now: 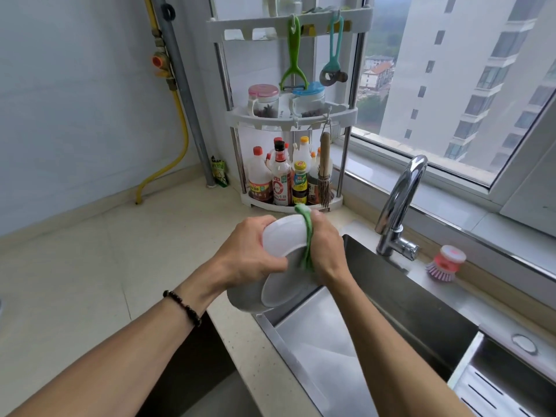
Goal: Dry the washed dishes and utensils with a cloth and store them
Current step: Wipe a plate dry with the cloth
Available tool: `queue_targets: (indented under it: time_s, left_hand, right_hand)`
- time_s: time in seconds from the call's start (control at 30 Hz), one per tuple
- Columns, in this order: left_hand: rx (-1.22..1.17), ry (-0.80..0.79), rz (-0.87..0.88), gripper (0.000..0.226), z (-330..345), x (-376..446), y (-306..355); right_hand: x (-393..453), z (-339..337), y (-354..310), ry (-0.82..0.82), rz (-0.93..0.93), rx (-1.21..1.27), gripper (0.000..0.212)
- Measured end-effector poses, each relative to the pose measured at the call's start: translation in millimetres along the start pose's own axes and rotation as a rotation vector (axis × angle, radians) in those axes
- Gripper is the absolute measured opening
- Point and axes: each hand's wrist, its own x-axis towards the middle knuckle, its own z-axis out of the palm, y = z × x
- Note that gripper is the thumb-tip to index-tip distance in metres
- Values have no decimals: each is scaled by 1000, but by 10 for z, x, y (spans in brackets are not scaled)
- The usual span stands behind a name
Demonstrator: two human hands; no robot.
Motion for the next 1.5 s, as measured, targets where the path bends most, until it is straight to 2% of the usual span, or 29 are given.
queue_targets:
  time_s: [0.03,0.13,0.2,0.23,0.33,0.4,0.5,0.57,0.63,0.7,0.77,0.87,0.93,1.0,1.03,1.13,1.2,1.23,1.3,1.33,1.43,1.5]
  left_hand:
    - [4,22,-5,43,8,3,-10]
    - [-48,60,-38,41,77,10,-34]
    - [-79,58,-22,42,84,-18,-52]
    - [-96,55,-7,43,61,-23,-62]
    - [-188,41,-16,47,-9,-73,-49]
    - [-228,21,-16,52,-47,-90,-44]
    - [-208,-117,-49,60,-167,-56,-7]
    - [-98,-232,-72,56,-211,22,48]
    - [1,-275,-82,48,-184,89,104]
    - [-12,-234,-102,41,-125,127,105]
    - [-68,-134,-94,42,-86,138,64]
    - [-208,-33,-64,45,-69,128,55]
    - [-232,14,-81,50,-74,89,56]
    - [-255,80,-93,53,-95,40,49]
    - [-262,103,-99,54,-105,26,40]
    - [-252,101,-101,53,-116,12,56]
    - [-245,106,-83,50,-124,2,76]
    - [-257,123,-75,50,-113,-11,79]
    - [-302,161,-94,49,-69,-21,69]
    - [-323,186,-117,48,-43,-4,72]
    - [-398,265,-185,42,-14,70,42]
    - [-447,279,-211,41,-15,88,29]
  right_hand:
    - [-20,13,11,-3,-3,-7,58]
    - [-216,155,-52,12,-219,-299,51]
    - [-199,143,8,-7,-239,-248,50]
    - [-132,83,25,-22,-157,-146,51]
    - [1,-95,-15,-19,246,195,52]
    - [18,-169,-61,34,302,221,48]
    - [39,-246,-114,11,175,96,45]
    - [56,-245,-208,-85,8,-104,51]
    - [81,-159,-278,-127,-148,-320,55]
    - [70,-60,-312,-77,-240,-438,49]
    - [-2,47,-339,-19,-277,-434,45]
    - [-48,77,-236,-1,-321,-377,57]
    - [-7,-31,-154,-33,-172,-172,60]
    - [21,-87,-83,-26,6,4,54]
    - [-9,-76,-90,-28,22,25,51]
    - [-148,-13,-129,-90,-89,-90,55]
    - [-185,-25,-66,-100,-79,3,50]
    - [-176,-53,-41,-89,7,114,51]
    - [-132,-92,12,-57,164,206,75]
    - [-126,-84,-4,-70,127,143,80]
    - [-243,34,-162,-165,-183,-174,59]
    - [-283,32,-162,-235,-247,-217,56]
